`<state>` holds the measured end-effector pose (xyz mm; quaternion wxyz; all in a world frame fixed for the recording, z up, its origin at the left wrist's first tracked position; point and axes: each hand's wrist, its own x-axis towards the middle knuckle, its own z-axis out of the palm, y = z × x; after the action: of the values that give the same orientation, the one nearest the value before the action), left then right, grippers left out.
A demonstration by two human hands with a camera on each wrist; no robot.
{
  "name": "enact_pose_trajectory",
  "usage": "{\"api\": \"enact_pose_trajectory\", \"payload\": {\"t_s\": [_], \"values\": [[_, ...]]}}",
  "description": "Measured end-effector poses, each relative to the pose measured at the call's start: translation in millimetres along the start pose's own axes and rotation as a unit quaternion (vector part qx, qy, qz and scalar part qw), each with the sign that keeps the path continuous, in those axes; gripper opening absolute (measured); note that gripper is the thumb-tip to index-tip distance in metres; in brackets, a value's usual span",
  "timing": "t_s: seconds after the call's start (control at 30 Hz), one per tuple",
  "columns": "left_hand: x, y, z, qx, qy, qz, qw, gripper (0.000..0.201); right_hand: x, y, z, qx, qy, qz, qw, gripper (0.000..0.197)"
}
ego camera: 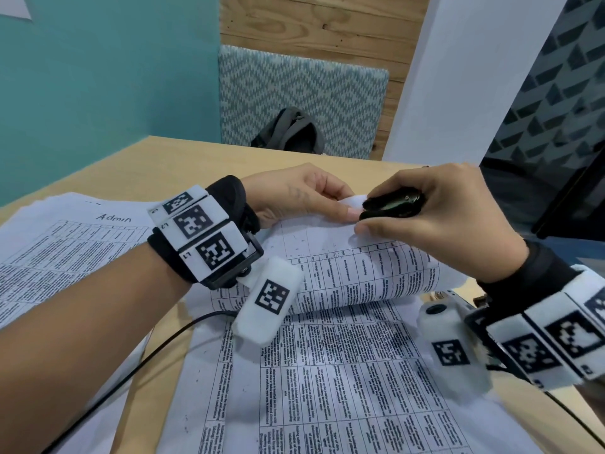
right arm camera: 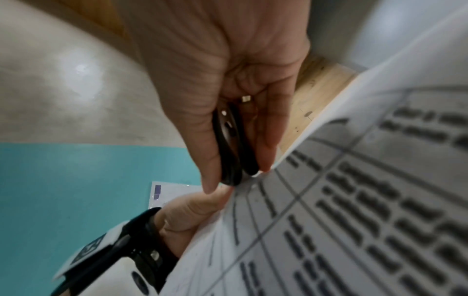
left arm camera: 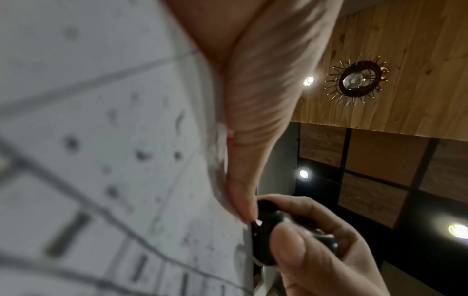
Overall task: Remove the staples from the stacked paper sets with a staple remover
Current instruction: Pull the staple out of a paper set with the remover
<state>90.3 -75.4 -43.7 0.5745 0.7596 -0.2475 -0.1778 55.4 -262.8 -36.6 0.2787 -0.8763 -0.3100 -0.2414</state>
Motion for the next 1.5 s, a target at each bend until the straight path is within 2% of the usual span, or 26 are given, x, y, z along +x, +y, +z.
{"api": "enact_pose_trajectory", "payload": {"t_s": [0.1, 0.23, 0.43, 0.67, 0.93, 1.27, 1.43, 1.5], "values": [[0, 1, 0, 0.017, 0.002, 0.003, 1.0, 0.021, 1, -1, 0, 0.046, 0.002, 0.049, 0.998, 0.031], [0, 4, 3, 0.066, 0.029, -0.001, 0.997, 0.003, 2, 0, -1, 0.054, -0.001, 0.081, 0.995, 0.031], [-1, 8, 12, 0.172, 0.094, -0.004, 0.981, 0.011, -4, -8, 3, -0.051, 0.006, 0.054, 0.997, 0.031], [0, 7, 20, 0.23, 0.128, 0.002, 0.965, 0.017, -5, -11, 2, -0.05, 0.003, 0.077, 0.996, 0.03], [-1, 11, 16, 0.184, 0.085, -0.009, 0.979, 0.011, -2, -13, -7, 0.011, -0.022, 0.124, 0.992, 0.03], [-1, 10, 22, 0.222, 0.054, -0.013, 0.973, 0.02, 4, -8, -10, 0.125, -0.075, 0.178, 0.973, 0.024], [-3, 8, 5, 0.279, 0.106, -0.037, 0.954, 0.02, -2, -14, -17, 0.069, -0.076, 0.149, 0.984, 0.02], [-2, 10, 1, 0.276, 0.101, -0.044, 0.955, 0.018, -1, -17, -20, 0.025, -0.082, 0.139, 0.987, 0.024]]}}
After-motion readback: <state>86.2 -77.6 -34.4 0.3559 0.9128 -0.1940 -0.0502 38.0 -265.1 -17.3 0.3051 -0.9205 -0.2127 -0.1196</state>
